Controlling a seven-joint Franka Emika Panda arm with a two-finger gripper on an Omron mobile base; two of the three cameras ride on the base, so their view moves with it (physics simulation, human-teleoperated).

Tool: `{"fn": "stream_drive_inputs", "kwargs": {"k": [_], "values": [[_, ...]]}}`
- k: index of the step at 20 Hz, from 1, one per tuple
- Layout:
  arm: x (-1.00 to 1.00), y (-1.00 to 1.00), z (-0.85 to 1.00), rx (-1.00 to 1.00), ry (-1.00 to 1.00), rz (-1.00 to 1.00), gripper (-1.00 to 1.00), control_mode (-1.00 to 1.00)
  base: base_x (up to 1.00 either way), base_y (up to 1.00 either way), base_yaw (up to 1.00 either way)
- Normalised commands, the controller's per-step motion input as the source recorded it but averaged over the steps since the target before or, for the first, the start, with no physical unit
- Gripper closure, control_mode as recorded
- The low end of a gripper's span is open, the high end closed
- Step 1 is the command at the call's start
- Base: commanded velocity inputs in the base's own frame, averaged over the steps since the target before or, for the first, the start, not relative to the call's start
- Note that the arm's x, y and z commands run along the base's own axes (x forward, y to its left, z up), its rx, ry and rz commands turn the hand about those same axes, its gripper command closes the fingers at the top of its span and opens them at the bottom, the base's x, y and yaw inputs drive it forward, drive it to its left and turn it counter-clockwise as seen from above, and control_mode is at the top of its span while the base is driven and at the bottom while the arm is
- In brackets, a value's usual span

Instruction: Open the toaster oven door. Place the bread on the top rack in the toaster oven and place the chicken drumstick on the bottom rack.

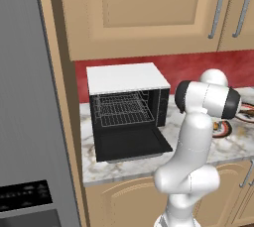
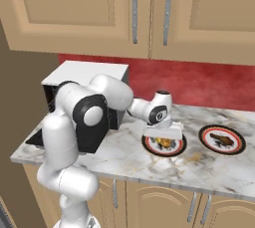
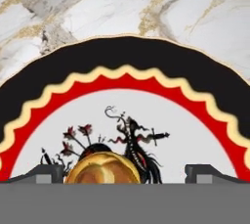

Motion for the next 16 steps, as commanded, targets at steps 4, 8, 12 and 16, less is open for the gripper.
{"fn": "stream_drive_inputs", "kwargs": {"k": [4, 8, 12, 16], "values": [[0.01, -0.19, -0.27, 0.13, 0.09, 0.27, -1.00, -1.00, 0.00, 0.00, 0.00], [0.10, -0.20, -0.31, 0.11, 0.07, 0.25, 1.00, -1.00, 0.00, 0.00, 0.00], [0.02, -0.35, -0.10, 0.16, 0.01, 0.24, 1.00, -1.00, 0.00, 0.00, 0.00], [-0.14, -0.53, 0.40, 0.25, -0.05, 0.25, 1.00, -1.00, 0.00, 0.00, 0.00]]}}
